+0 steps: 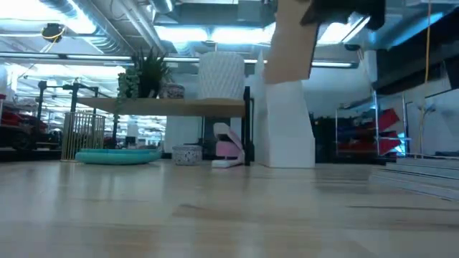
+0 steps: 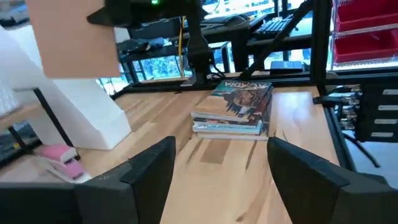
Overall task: Stock shelves
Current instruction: Put the purple book in the book organizer
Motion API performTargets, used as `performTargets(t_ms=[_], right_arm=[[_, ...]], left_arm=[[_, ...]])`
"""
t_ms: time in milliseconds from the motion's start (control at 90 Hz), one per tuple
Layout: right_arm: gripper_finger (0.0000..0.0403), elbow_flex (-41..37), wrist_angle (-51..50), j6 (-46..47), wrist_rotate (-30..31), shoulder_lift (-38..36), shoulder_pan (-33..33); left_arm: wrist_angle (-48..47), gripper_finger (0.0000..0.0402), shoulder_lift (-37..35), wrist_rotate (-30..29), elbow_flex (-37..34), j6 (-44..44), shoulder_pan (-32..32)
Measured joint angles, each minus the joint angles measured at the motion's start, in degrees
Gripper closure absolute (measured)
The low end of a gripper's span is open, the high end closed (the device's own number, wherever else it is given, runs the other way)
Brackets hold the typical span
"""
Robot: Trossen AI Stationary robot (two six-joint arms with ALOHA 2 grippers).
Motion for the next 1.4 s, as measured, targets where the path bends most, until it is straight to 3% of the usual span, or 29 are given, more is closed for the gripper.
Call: performTargets(t_ms=[289, 633, 767, 1122, 1400], right_arm=[[0.0402, 0.0, -0.5, 3.0, -1.5, -0.1, -3.8], [0.0403, 5.6, -0.7, -7.9, -2.0, -0.3, 2.2], [0.0403, 7.7, -5.4, -6.3, 2.6, 0.6, 2.2], [0.0403, 7.6, -1.6, -1.6, 1.0, 9.2, -4.8], [0.0403, 7.6, -6.6, -2.1, 1.1, 10.8, -5.6]], left_arm=[[-5.0, 0.0164, 0.0, 1.2, 0.0, -5.5, 0.2], [-5.1, 0.0164, 0.0, 1.7, 0.0, -6.1, 0.3], [-5.1, 0.0164, 0.0, 1.7, 0.0, -6.1, 0.5], [-5.0, 0.0164, 0.0, 2.4, 0.0, -6.6, 1.3], [-5.0, 0.0164, 0.0, 2.4, 0.0, -6.8, 1.3]])
